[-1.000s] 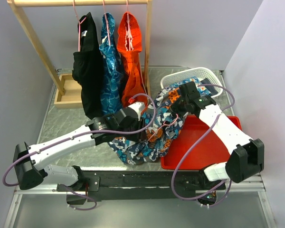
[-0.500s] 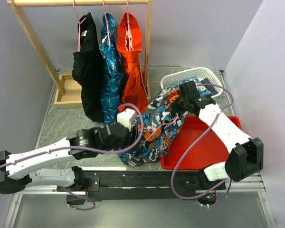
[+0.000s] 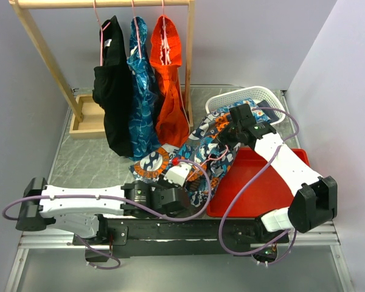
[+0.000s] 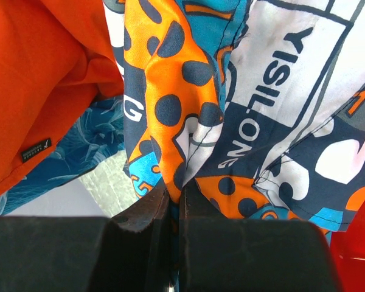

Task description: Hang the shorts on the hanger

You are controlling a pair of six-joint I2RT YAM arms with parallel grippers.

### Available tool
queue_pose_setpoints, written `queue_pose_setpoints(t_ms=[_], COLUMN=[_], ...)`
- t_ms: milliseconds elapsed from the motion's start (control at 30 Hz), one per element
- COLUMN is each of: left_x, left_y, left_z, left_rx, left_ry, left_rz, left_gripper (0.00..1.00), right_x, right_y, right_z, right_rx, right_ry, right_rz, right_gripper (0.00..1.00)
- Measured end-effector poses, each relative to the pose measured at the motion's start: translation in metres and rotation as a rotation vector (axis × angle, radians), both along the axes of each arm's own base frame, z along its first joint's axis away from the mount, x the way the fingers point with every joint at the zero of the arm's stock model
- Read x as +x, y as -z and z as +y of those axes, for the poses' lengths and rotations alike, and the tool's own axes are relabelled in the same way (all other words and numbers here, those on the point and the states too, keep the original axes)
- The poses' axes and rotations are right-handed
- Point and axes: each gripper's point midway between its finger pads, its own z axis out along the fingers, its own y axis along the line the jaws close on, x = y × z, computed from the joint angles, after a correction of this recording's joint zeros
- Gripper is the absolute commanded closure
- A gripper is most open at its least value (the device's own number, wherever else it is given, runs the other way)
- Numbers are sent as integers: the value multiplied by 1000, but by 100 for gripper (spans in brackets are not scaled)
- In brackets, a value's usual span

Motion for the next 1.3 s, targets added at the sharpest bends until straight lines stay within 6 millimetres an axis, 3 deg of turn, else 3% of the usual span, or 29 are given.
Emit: queue_pose_setpoints(t_ms=[333, 633, 800, 1133, 1233, 1300], left_x=[13, 32, 35, 33, 34, 36], left_y=[19, 30, 16, -9, -9, -6], left_z=[-12, -14, -15, -25, -29, -30], left_rx=[25, -68, -191, -350, -343, -325], left_ry=[22, 34, 58, 131, 141, 143], left_rz=[-90, -108, -138, -206, -221, -228], left_gripper=[46, 52, 61, 52, 58, 71], right_x=[-1, -2, -5, -15, -16, -17], right_y=[-1, -9, -16, -33, -34, -34], right_z=[-1, -1, 2, 11, 14, 15], right_rx=[-2, 5, 27, 66, 68, 69], right_ry=[-3, -7, -14, -49, -60, -65], right_rz=[-3, -26, -40, -71, -75, -74], right_gripper=[100, 100, 100, 100, 100, 100])
